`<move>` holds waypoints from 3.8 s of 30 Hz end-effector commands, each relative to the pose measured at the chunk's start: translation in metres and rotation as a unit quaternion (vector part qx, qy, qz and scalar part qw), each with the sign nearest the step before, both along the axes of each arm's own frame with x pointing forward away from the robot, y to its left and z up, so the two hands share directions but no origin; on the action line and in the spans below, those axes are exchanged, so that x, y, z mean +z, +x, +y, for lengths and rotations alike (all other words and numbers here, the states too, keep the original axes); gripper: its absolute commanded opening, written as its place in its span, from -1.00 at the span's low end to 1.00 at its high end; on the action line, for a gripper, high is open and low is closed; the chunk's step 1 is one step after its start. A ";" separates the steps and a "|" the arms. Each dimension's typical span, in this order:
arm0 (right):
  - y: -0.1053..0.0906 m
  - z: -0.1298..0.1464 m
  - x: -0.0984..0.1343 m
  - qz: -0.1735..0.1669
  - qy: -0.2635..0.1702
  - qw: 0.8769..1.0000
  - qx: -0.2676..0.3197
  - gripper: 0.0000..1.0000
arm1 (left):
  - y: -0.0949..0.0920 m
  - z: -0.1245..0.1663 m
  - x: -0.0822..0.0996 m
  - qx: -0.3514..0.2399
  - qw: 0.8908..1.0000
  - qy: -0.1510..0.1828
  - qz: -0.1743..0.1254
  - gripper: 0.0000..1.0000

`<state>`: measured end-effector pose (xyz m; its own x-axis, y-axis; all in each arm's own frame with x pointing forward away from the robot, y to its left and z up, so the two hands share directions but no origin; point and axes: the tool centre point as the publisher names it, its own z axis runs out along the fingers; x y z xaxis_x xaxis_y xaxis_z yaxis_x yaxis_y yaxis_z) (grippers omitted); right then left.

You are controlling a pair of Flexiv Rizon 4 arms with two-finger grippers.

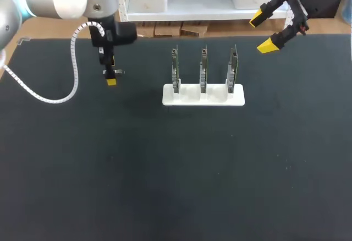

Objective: Pick up the optical module with the left hand, and insert it into the network port with the right hand.

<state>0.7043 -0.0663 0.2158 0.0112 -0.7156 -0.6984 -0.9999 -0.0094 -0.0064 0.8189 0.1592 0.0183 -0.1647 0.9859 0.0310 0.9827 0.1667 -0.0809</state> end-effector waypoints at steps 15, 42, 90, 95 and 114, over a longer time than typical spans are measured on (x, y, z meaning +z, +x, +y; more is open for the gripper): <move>0.000 0.000 0.000 0.000 0.000 1.000 -0.001 1.00 | 0.009 -0.001 -0.005 0.003 1.000 -0.005 0.021 1.00; 0.000 0.000 0.000 0.000 0.000 1.000 -0.001 1.00 | 0.019 -0.001 -0.006 0.005 1.000 -0.003 0.026 1.00; 0.000 0.000 0.000 0.000 0.000 1.000 -0.001 1.00 | 0.025 0.011 -0.016 0.011 0.999 0.011 0.039 1.00; 0.000 0.000 0.000 0.000 0.000 1.000 -0.001 1.00 | 0.028 0.011 -0.016 0.010 0.999 0.012 0.040 1.00; 0.000 0.000 0.000 0.000 0.000 1.000 -0.001 1.00 | 0.028 0.013 -0.021 0.013 0.998 0.002 0.057 -0.25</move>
<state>0.7043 -0.0663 0.2158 0.0112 -0.7156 -0.6984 -0.9999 -0.0094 -0.0064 0.8375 0.1735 -0.0019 -0.1878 0.9810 0.0478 0.9764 0.1917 -0.0992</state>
